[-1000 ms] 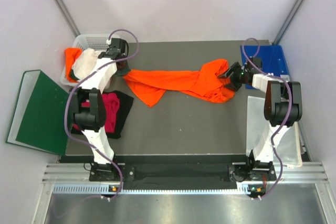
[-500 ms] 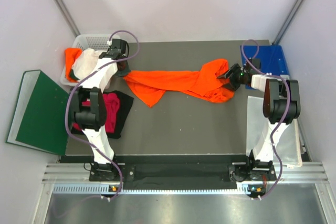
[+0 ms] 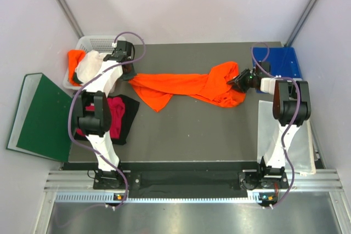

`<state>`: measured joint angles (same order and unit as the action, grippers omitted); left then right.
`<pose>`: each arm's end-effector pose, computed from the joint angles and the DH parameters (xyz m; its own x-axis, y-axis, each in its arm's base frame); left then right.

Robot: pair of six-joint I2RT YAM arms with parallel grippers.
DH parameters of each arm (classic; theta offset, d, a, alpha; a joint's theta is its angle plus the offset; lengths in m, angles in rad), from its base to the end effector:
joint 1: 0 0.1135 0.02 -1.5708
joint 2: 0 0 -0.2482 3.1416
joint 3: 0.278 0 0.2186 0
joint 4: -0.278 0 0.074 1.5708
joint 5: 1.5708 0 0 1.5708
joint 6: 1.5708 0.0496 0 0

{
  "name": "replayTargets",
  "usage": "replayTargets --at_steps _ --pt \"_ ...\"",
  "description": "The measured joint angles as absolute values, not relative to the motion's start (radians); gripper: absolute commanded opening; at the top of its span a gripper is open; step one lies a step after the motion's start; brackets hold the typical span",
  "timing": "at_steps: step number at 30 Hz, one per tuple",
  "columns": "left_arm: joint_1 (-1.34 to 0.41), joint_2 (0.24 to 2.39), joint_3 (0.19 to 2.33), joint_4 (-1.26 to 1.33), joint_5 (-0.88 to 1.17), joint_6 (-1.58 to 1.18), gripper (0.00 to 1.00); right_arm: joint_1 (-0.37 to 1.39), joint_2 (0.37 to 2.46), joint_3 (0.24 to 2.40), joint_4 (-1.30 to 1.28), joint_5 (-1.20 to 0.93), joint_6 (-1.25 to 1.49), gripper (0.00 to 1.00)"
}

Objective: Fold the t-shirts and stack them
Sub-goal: Flatten out the tshirt

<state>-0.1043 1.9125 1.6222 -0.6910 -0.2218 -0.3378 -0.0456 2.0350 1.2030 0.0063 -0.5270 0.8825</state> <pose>0.3888 -0.0297 0.2429 -0.7733 -0.2441 -0.5851 -0.2929 0.9561 -0.0117 0.3970 0.0069 0.1345 -0.6991 0.7001 -0.1452 0.3757 0.5325 0.7585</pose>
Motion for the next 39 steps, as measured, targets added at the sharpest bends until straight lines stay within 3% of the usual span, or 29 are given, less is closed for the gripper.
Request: replayTargets --at_steps 3,7,17,24,30,39 --pt "-0.104 1.913 1.622 -0.691 -0.222 -0.338 0.0 -0.041 2.052 1.213 0.014 -0.534 0.891 0.09" --pt "-0.104 1.913 1.622 -0.692 -0.222 -0.338 0.0 -0.032 2.065 1.214 0.045 -0.553 0.914 0.01" --pt "-0.104 1.913 1.66 -0.707 -0.21 -0.339 0.0 -0.028 2.039 1.269 0.033 -0.582 0.934 0.0" --pt "-0.104 1.904 1.748 -0.662 -0.128 -0.343 0.0 -0.027 1.91 1.496 -0.118 -0.546 0.825 0.0" --pt "-0.113 1.853 1.756 -0.619 -0.037 -0.34 0.0 -0.022 1.689 1.626 -0.296 -0.394 0.574 0.0" --pt "-0.17 1.563 1.754 -0.62 -0.016 -0.336 0.0 -0.02 1.234 1.524 -0.49 -0.183 0.302 0.0"
